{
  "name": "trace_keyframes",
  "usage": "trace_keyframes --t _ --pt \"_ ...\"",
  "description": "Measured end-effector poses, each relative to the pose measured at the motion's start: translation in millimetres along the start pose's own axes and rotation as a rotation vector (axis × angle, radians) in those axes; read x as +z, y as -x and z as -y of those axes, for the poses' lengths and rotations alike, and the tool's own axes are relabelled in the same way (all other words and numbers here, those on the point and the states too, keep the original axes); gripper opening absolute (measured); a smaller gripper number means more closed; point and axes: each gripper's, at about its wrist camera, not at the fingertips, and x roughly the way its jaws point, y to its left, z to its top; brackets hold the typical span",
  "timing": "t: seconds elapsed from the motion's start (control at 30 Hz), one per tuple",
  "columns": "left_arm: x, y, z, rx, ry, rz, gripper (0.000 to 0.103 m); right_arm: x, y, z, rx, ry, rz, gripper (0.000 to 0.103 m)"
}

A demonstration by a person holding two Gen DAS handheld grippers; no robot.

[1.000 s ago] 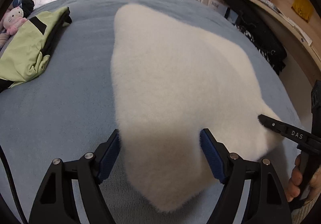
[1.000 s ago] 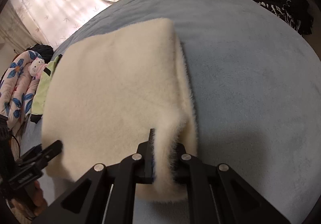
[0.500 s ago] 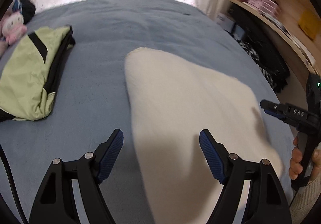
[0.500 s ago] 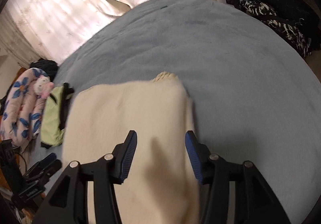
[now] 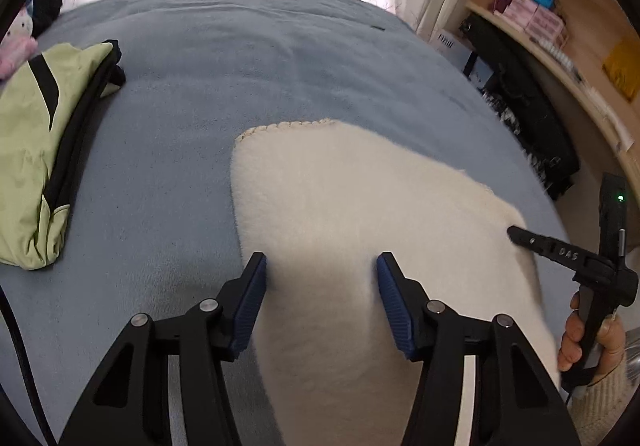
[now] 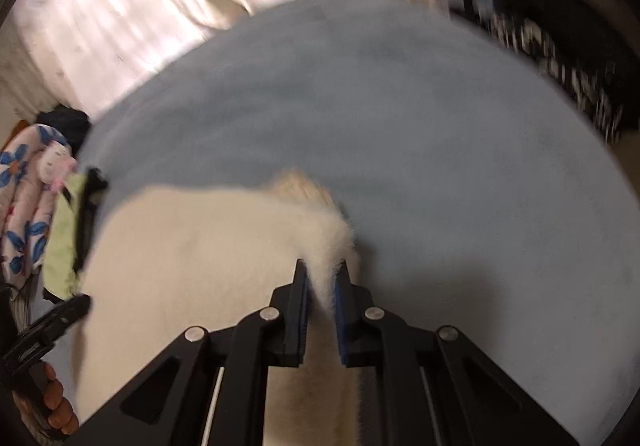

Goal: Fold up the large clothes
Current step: 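Open the left tool and release the folded cardigan onto the bed, then move both tools to the folded cream cardigan and grasp its sides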

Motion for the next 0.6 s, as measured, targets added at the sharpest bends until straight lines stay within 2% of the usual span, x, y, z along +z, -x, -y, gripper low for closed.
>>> trace_keyframes --t 0.27,0.37,0.6 --pt "4.2 14.0 6.9 0.034 -0.005 -0.009 0.056 -0.8 32.3 -3.8 0.003 -0.023 0.040 0.016" --pt "0.3 31.9 5.8 0.044 0.004 -0.007 0.061 -6.6 55.0 -11.7 0.006 0.002 0.076 0.016" --pt "-11.3 84.0 15.7 0.061 -0.011 0.034 0.067 -31.4 105.1 -31.2 0.029 0.027 0.136 0.017"
